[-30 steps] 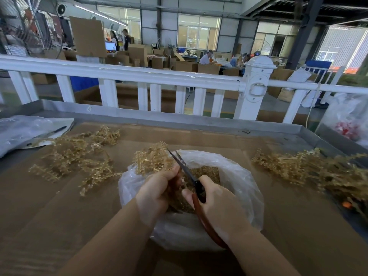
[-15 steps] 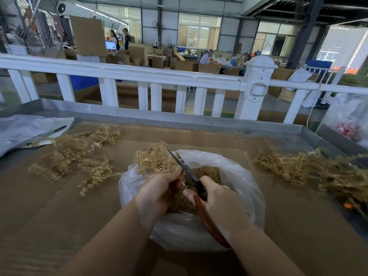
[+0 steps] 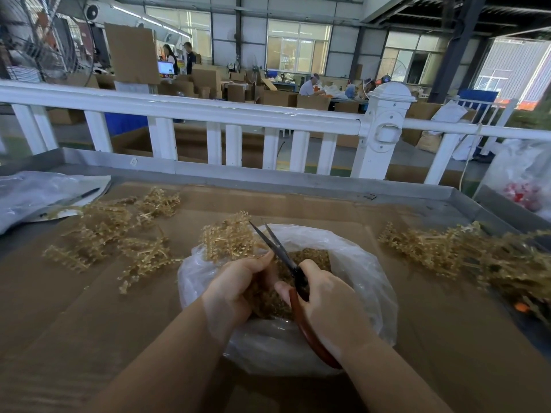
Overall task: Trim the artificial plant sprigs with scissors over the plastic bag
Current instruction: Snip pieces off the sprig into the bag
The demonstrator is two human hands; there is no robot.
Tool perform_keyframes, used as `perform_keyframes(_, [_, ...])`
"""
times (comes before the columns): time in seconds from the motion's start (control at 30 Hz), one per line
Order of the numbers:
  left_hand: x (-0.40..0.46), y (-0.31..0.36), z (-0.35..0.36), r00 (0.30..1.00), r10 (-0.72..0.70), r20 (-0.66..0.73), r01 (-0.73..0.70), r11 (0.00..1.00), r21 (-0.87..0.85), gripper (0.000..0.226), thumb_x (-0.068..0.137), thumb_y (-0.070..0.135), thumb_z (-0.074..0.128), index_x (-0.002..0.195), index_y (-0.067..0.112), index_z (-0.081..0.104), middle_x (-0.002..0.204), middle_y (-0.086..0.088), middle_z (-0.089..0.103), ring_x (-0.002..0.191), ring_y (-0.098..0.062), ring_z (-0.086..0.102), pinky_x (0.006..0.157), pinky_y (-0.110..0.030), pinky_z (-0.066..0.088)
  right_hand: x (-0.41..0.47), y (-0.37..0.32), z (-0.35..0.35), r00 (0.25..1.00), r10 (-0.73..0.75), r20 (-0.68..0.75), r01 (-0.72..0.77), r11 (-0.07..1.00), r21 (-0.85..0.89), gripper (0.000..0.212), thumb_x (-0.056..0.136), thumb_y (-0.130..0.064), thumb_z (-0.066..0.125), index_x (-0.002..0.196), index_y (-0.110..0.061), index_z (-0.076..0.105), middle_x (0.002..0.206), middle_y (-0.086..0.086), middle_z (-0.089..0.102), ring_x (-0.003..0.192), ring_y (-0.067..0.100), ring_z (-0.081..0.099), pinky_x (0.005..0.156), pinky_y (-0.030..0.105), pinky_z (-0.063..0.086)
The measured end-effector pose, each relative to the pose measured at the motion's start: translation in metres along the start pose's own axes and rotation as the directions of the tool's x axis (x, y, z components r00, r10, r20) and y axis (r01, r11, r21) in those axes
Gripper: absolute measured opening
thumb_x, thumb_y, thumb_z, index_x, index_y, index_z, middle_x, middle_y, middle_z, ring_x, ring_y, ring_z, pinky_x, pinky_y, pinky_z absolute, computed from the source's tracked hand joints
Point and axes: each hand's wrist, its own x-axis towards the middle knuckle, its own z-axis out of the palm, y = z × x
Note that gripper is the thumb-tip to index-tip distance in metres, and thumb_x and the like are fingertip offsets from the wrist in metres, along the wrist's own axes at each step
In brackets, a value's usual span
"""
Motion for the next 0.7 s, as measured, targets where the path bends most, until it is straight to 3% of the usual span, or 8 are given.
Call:
perform_keyframes(0.1, [0.001, 0.000, -0.002, 1.000, -0.004, 0.002, 0.004, 1.000, 0.002, 0.013, 0.088, 0.015, 0.059, 0.079, 0.005, 0.062, 0.049, -0.003, 0.056, 0.041, -0.016, 0.057, 0.056, -0.033, 0.046, 0.001, 0.001, 0.001, 1.000, 0.014, 0.012, -0.014, 1.000, -0.007, 0.035, 0.088, -0.063, 0.040, 0.088, -0.028, 0.042, 0.071, -0.008, 0.052, 0.064, 0.005, 0.050, 0.059, 0.016, 0.037])
perform_keyframes(0.27, [0.002, 0.001, -0.002, 1.000, -0.001, 0.009, 0.001, 1.000, -0.004, 0.014, 0.090, 0.011, 0.054, 0.085, 0.001, 0.062, 0.053, -0.009, 0.064, 0.043, -0.021, 0.063, 0.052, -0.033, 0.049, 0.002, 0.001, 0.000, 0.999, 0.026, 0.024, -0.026, 1.000, 0.010, 0.032, 0.089, -0.061, 0.047, 0.081, -0.031, 0.038, 0.058, -0.013, 0.044, 0.051, -0.002, 0.043, 0.049, 0.013, 0.033])
perform_keyframes(0.47, [0.003, 0.000, -0.002, 1.000, 0.001, 0.000, -0.001, 1.000, 0.011, 0.016, 0.091, 0.010, 0.056, 0.082, -0.001, 0.063, 0.055, -0.012, 0.065, 0.044, -0.022, 0.064, 0.040, -0.027, 0.051, 0.002, 0.003, -0.003, 0.999, 0.027, 0.039, -0.027, 1.000, 0.002, 0.037, 0.087, -0.063, 0.046, 0.084, -0.027, 0.050, 0.064, -0.010, 0.053, 0.055, 0.000, 0.049, 0.051, 0.010, 0.037])
perform_keyframes(0.6, [0.007, -0.004, -0.005, 0.998, 0.061, 0.015, -0.060, 0.998, -0.031, 0.018, 0.088, 0.016, 0.061, 0.092, -0.001, 0.065, 0.069, -0.012, 0.070, 0.059, -0.024, 0.069, 0.052, -0.032, 0.055, 0.002, 0.004, -0.004, 0.998, 0.061, -0.010, -0.060, 0.995, 0.082, 0.034, 0.086, -0.059, 0.051, 0.083, -0.026, 0.051, 0.063, -0.011, 0.054, 0.058, 0.002, 0.053, 0.053, 0.010, 0.038])
perform_keyframes(0.7, [0.011, -0.010, -0.008, 0.988, 0.152, 0.038, -0.145, 0.979, -0.144, 0.025, 0.088, -0.004, 0.051, 0.110, -0.001, 0.063, 0.095, -0.016, 0.070, 0.084, -0.025, 0.068, 0.074, -0.036, 0.055, 0.005, 0.006, -0.004, 0.990, 0.134, -0.050, -0.128, 0.985, 0.114, 0.026, 0.087, -0.050, 0.058, 0.081, -0.026, 0.051, 0.062, -0.014, 0.052, 0.059, 0.000, 0.052, 0.055, 0.009, 0.038])
